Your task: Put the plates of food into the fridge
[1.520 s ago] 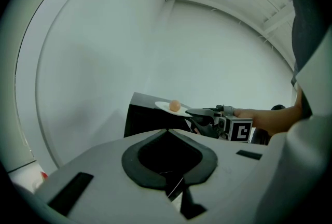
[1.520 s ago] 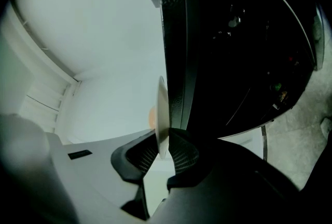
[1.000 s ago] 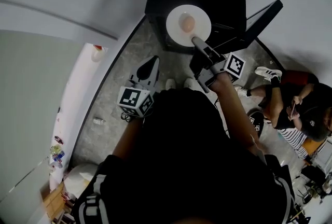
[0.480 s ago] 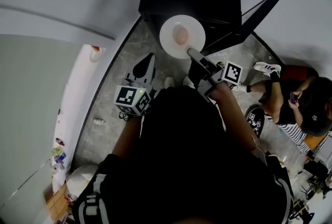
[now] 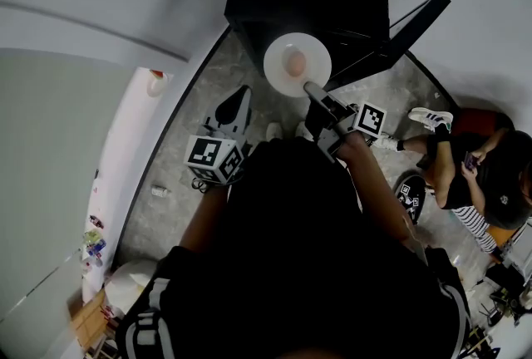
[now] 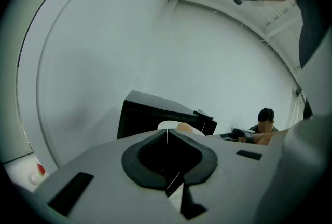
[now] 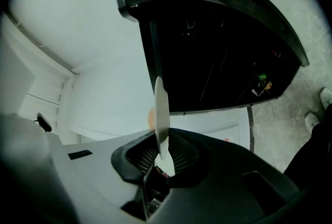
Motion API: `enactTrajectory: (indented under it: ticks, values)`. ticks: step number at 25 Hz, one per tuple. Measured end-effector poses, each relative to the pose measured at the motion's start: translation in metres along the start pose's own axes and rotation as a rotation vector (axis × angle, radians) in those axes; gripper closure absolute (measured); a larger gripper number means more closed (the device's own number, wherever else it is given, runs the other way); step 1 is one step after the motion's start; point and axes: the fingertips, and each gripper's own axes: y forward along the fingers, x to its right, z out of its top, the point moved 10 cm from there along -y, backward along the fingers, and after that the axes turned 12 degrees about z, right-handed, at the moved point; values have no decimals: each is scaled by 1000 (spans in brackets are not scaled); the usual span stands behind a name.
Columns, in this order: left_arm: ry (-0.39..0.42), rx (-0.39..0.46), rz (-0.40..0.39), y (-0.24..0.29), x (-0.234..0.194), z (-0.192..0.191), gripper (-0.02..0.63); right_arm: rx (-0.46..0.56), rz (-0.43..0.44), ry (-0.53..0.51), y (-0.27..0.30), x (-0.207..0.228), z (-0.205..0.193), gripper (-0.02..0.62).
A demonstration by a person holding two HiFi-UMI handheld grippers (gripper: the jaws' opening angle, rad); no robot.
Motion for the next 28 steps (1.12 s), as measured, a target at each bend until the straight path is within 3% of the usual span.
enactTrajectory:
  ticks: [11,15,21,28]
  values:
    - [47,-22,22,-9,1,-1,583,87,-69,-5,-10,44,21,531]
    - [-1,-23,24,-7,-2,-3,583,99,-92,-20,-4,58,32,531]
    - [-10,-30,32,-6,-8,-4,583,108,-97,-29,6,78,47,531]
    - [67,-39,25,-6,-9,-2,583,145,-114,6,14,97,55,531]
